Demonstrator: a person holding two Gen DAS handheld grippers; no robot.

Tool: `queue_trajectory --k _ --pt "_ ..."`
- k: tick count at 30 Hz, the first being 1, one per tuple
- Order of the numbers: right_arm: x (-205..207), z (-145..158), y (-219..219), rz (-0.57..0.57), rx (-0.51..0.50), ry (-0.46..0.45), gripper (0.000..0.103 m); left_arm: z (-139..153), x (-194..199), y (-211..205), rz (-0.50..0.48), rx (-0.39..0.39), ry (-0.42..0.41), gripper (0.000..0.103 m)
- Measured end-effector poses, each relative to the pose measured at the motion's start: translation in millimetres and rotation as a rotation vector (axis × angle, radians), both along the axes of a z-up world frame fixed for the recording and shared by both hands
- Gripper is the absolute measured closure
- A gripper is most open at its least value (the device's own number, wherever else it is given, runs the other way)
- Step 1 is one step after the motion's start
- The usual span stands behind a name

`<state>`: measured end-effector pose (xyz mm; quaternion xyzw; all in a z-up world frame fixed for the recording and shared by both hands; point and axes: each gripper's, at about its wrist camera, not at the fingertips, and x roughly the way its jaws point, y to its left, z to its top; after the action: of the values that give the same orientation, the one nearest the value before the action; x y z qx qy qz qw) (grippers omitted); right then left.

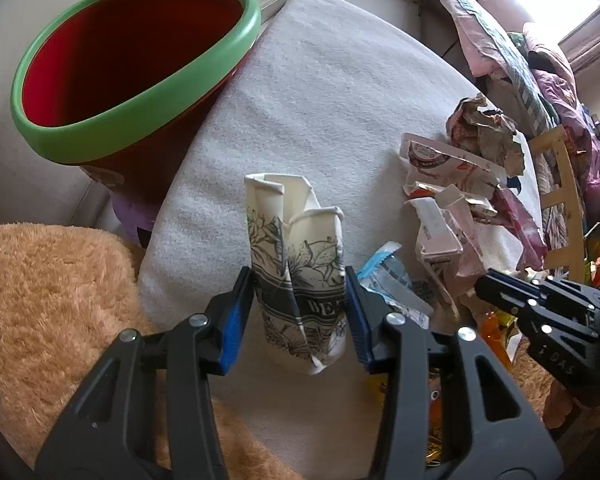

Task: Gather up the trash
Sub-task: 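Grasp the pink-and-white paper wrapper with the right tool while the left tool holds the cup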

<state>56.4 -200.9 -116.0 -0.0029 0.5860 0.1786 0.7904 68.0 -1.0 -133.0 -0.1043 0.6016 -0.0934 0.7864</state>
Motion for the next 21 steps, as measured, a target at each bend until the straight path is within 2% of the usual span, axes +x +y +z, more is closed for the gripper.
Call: queue_trajectory --k 5,7,8,9,14,21 --pt "-5.4 5.8 -4.5 0.0 -0.001 -0.003 0.091 -0.2 -0.7 1.0 0.001 -0.002 0.001 0.06" --pt "-4.6 5.0 -6.8 -0.008 -0.001 0.001 0.086 -0.1 -1.0 1.2 0.001 -0.002 0.001 0.06" --pt "-3.8 4.2 -8.3 -0.015 0.002 -0.002 0.077 -0.1 -0.7 1.0 0.002 -0.002 0.0 0.06" --pt "-3.2 5.1 -10.7 -0.026 0.007 -0.005 0.064 -0.2 -0.8 1.2 0.002 -0.002 0.001 0.061" --pt "1.0 9.6 -20.3 -0.044 0.017 -0.011 0.053 -1.7 -1.5 0.7 0.001 -0.001 0.005 0.061" --pt "14.3 2.1 4.1 0.046 0.026 0.014 0.035 -3.9 -2.2 -0.2 -0.002 -0.003 0.01 0.06"
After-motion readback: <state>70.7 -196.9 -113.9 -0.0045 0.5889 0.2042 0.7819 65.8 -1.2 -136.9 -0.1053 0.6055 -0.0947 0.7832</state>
